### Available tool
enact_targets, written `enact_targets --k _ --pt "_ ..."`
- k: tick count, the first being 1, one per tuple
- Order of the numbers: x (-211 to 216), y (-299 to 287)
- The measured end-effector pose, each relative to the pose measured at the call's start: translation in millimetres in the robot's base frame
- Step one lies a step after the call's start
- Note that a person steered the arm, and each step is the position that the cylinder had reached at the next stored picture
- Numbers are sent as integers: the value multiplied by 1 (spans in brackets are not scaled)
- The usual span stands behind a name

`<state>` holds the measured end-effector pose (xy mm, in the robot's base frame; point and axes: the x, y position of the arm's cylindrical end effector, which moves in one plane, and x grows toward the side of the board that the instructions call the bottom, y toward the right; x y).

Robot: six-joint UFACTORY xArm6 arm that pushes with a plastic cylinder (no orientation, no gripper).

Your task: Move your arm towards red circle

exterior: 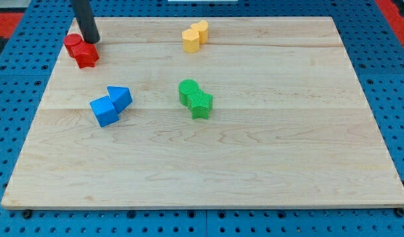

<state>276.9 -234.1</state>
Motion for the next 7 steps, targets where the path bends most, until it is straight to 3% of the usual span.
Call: enact_targets --k 4,7 --pt "154 -27" --pt "148 -71"
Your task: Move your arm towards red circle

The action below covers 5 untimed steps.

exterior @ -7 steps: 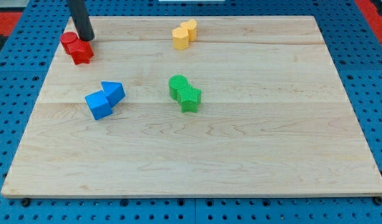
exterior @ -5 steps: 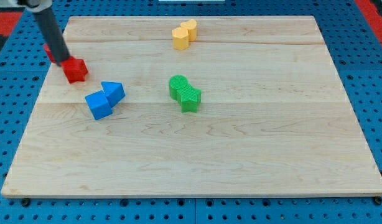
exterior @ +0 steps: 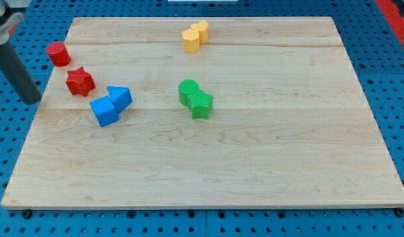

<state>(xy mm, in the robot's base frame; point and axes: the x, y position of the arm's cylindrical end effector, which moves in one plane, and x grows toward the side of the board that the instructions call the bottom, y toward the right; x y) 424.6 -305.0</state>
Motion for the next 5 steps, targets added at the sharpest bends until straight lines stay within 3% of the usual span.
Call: enact_targets --k 2,5 --pt "-17 1" --pt "-93 0"
